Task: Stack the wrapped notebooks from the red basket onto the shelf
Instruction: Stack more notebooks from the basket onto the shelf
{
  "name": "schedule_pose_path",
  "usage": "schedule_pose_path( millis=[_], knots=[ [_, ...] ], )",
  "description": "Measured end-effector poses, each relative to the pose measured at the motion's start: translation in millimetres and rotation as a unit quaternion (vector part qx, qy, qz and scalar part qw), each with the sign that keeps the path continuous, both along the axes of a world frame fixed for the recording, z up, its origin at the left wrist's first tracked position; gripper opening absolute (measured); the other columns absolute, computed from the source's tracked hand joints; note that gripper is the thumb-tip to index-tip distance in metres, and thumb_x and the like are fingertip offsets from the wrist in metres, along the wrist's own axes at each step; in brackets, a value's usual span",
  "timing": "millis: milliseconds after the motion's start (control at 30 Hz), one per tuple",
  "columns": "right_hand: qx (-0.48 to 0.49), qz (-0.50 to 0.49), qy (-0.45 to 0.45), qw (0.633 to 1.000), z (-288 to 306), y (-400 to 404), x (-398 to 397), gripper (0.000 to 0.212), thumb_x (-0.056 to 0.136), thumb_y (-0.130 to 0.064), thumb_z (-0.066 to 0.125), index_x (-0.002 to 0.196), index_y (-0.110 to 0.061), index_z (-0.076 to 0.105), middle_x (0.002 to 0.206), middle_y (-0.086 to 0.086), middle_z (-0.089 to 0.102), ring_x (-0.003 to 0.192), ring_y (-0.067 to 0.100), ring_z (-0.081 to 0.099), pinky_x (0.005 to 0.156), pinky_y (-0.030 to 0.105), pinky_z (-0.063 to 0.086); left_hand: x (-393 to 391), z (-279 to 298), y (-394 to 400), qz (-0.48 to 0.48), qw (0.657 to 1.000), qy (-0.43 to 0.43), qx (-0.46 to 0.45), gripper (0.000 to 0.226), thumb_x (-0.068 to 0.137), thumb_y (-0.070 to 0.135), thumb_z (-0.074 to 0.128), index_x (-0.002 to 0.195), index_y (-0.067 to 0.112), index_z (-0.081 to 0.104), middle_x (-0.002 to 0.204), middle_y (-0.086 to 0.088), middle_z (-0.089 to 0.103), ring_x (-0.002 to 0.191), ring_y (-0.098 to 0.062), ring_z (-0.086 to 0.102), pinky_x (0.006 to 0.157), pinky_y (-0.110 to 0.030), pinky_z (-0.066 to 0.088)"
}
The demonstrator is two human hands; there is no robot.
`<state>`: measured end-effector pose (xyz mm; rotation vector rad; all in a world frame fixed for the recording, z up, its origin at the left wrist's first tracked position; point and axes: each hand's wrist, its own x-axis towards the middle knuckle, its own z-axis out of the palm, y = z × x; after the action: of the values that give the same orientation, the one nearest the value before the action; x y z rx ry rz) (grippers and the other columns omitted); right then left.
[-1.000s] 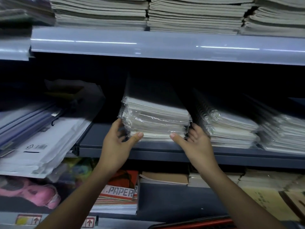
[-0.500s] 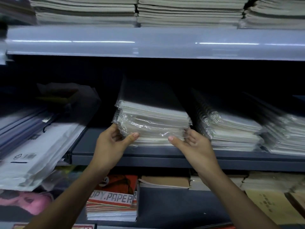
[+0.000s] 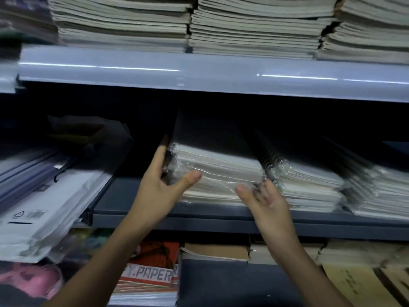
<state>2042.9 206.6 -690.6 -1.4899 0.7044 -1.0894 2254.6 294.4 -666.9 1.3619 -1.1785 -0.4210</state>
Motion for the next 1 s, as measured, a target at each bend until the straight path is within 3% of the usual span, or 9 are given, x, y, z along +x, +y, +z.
schedule_pose_path(
  millis=[33, 100, 200, 300, 400, 500, 667, 867, 1000],
  knots=[
    [-0.014, -0.018, 0.007, 1.0, 1, 1, 4, 0.019, 0.082, -0.036, 0.075, 0.09, -0.031, 0.059, 0.09, -0.036, 0.065, 0.092, -0.015, 0.061, 0.08, 0.005, 0.045, -3, 1, -3, 0.011, 1.0, -0.005, -0.012, 0.074, 0.081, 0.05, 0.076, 0.143, 0.026, 0.046, 0.135, 0.005, 0.063, 0.127, -0.014, 0.058, 0.109, -0.042, 0.046],
    [-0.043, -0.062, 0.004, 0.997, -1, -1, 11, 0.031, 0.091, -0.029, 0.07, 0.07, -0.029, 0.046, 0.058, -0.032, 0.056, 0.064, -0.013, 0.055, 0.066, 0.005, 0.042, -6, 0, -8, 0.052, 0.998, -0.009, -0.019, 0.063, 0.083, 0.052, 0.073, 0.137, 0.025, 0.054, 0.124, 0.004, 0.068, 0.114, -0.011, 0.065, 0.102, -0.036, 0.051],
    [-0.048, -0.122, -0.019, 0.991, 2, -2, 19, 0.047, 0.091, -0.024, 0.071, 0.061, -0.027, 0.035, 0.045, -0.026, 0.045, 0.05, -0.008, 0.045, 0.055, 0.005, 0.037, -13, -1, -13, 0.106, 0.993, -0.022, -0.044, 0.033, 0.086, 0.046, 0.07, 0.11, 0.023, 0.068, 0.092, 0.009, 0.067, 0.072, 0.0, 0.057, 0.071, -0.022, 0.046],
    [-0.044, -0.152, -0.015, 0.987, 1, -6, 26, 0.053, 0.087, -0.033, 0.074, 0.061, -0.022, 0.03, 0.047, -0.018, 0.035, 0.048, -0.002, 0.035, 0.051, 0.008, 0.032, -18, 1, -17, 0.145, 0.986, -0.054, -0.056, 0.03, 0.09, 0.047, 0.066, 0.093, 0.017, 0.064, 0.084, 0.004, 0.058, 0.071, -0.006, 0.05, 0.069, -0.024, 0.042],
    [-0.027, -0.132, -0.002, 0.991, -3, -10, 24, 0.039, 0.086, -0.039, 0.074, 0.066, -0.03, 0.041, 0.06, -0.023, 0.044, 0.062, -0.006, 0.045, 0.063, 0.009, 0.037, -13, -5, -14, 0.122, 0.992, -0.022, -0.026, 0.046, 0.087, 0.051, 0.068, 0.124, 0.026, 0.06, 0.109, 0.003, 0.068, 0.101, -0.015, 0.066, 0.087, -0.034, 0.055],
    [-0.01, -0.073, -0.008, 0.997, -7, -7, 20, 0.021, 0.087, -0.04, 0.073, 0.098, -0.026, 0.062, 0.098, -0.025, 0.07, 0.098, -0.013, 0.062, 0.088, 0.012, 0.044, -7, -24, -3, 0.075, 0.997, 0.035, 0.003, 0.082, 0.08, 0.055, 0.076, 0.149, 0.038, 0.035, 0.144, 0.009, 0.055, 0.134, -0.013, 0.052, 0.112, -0.042, 0.043],
    [0.053, -0.08, -0.015, 0.995, -5, -12, 24, 0.032, 0.091, -0.063, 0.051, 0.114, -0.041, 0.058, 0.118, -0.028, 0.057, 0.105, -0.013, 0.052, 0.095, 0.021, 0.034, -14, -32, -5, 0.055, 0.998, 0.016, 0.023, 0.017, 0.098, 0.034, 0.054, 0.111, 0.024, 0.06, 0.095, 0.029, 0.07, 0.09, 0.014, 0.062, 0.081, -0.009, 0.043],
    [0.051, -0.11, -0.036, 0.992, -4, -18, 31, 0.042, 0.091, -0.06, 0.056, 0.121, -0.031, 0.064, 0.118, -0.026, 0.065, 0.109, -0.015, 0.055, 0.094, 0.015, 0.036, -17, -31, -9, 0.092, 0.996, 0.02, 0.009, 0.021, 0.096, 0.04, 0.052, 0.096, 0.022, 0.064, 0.085, 0.014, 0.07, 0.081, 0.01, 0.064, 0.071, -0.003, 0.043],
    [0.032, -0.106, 0.002, 0.994, -4, -17, 28, 0.02, 0.093, -0.052, 0.06, 0.1, -0.034, 0.066, 0.098, -0.033, 0.07, 0.096, -0.02, 0.06, 0.088, 0.015, 0.041, -8, -31, -6, 0.064, 0.997, 0.033, 0.033, 0.023, 0.093, 0.037, 0.062, 0.11, 0.021, 0.066, 0.095, 0.02, 0.073, 0.092, 0.009, 0.066, 0.083, -0.007, 0.046]
  ],
)
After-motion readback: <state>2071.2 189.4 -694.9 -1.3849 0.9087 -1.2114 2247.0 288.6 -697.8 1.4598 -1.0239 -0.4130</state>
